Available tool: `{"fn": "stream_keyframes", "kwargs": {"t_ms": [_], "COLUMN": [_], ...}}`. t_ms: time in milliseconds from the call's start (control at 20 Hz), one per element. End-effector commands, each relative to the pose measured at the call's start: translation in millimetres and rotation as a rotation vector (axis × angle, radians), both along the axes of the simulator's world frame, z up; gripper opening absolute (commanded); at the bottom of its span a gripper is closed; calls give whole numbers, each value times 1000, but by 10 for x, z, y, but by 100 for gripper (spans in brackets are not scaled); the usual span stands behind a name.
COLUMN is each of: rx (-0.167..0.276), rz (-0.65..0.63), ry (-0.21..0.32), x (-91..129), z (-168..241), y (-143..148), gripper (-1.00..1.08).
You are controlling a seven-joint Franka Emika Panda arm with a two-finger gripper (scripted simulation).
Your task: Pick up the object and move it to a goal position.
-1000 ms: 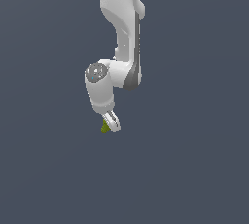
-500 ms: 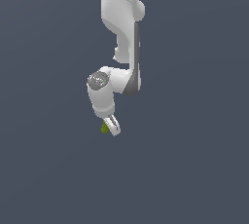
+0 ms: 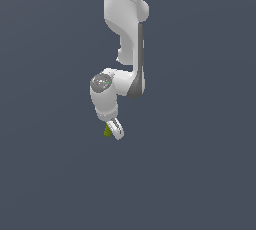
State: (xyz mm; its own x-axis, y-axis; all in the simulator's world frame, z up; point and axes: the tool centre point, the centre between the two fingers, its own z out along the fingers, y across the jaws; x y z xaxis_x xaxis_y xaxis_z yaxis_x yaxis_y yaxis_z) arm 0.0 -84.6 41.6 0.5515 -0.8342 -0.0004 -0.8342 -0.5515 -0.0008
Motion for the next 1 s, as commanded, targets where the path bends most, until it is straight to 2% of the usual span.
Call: {"fn": "stream_keyframes", "kwargs": {"t_ms": [0,500,950], "rx": [0,1,2], "rz": [0,-1,-1], "ry": [0,0,0], "x": [0,-79,-262], "z": [2,284,966], "y": [-1,50,171], "gripper": [-100,-100,-100]}}
